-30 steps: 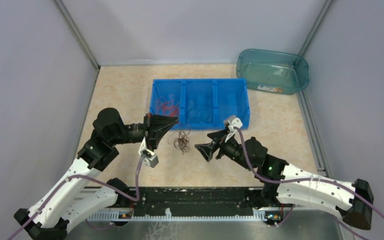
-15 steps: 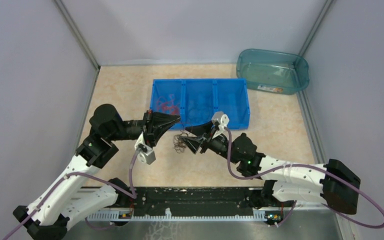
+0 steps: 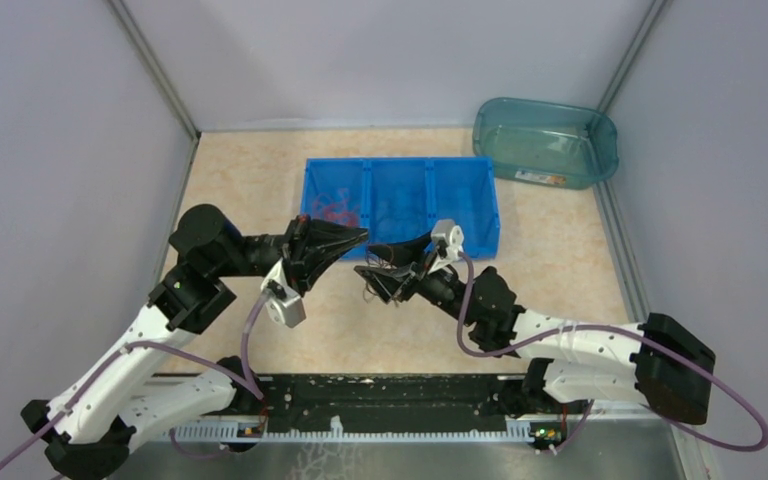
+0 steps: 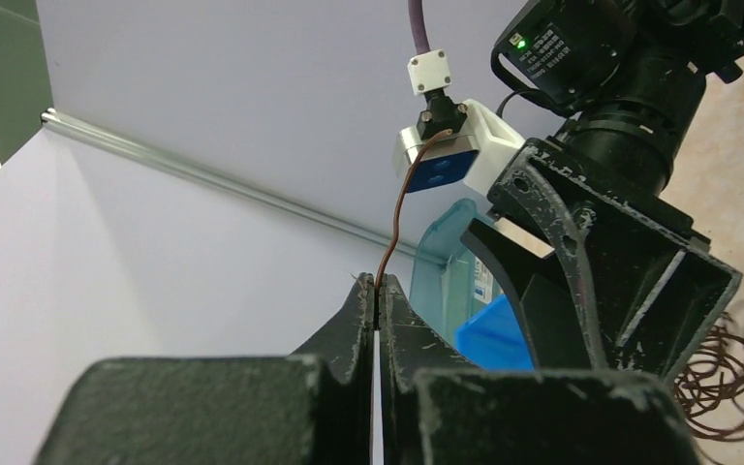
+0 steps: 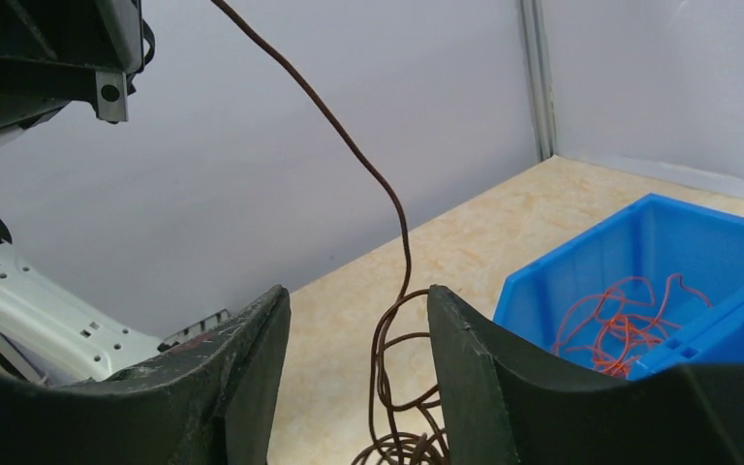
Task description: Untangle the cables
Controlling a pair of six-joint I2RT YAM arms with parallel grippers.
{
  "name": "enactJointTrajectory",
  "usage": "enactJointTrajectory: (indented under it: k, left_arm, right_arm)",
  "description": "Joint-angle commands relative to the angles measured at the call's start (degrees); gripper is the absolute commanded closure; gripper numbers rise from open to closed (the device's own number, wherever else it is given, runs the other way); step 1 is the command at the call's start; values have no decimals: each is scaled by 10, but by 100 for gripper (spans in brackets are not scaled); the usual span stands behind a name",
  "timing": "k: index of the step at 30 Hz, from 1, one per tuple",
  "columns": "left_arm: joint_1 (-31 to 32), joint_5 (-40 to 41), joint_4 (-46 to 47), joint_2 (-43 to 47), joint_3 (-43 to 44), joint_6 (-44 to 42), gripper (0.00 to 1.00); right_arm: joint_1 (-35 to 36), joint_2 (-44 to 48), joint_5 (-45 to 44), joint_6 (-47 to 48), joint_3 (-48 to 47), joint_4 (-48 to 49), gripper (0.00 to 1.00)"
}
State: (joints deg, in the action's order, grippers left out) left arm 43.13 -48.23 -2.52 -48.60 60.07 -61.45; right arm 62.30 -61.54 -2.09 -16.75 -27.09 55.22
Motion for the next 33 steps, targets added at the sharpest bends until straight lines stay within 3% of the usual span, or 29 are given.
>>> enactJointTrajectory:
  k: [1,7,11,21,33]
  left_arm:
    - [14,7,14,-1,17,19,100]
    - [54,35,19,-17,34,20,100]
    - [81,54,19,-28,48,29,100]
    - [84,62,9,-19,34,64,100]
    - [90,69,37,-56,77,127,100]
  right_arm:
    - [-8,14,-5,11,-30,25,46]
    - [-8,-16,20,-4,-31,36,57]
    - [-9,-24,21,-13,-35,41,59]
    - [-49,86,17,-2,-37,-58,60]
    - [-52,-3,98,-48,-57,-18,62]
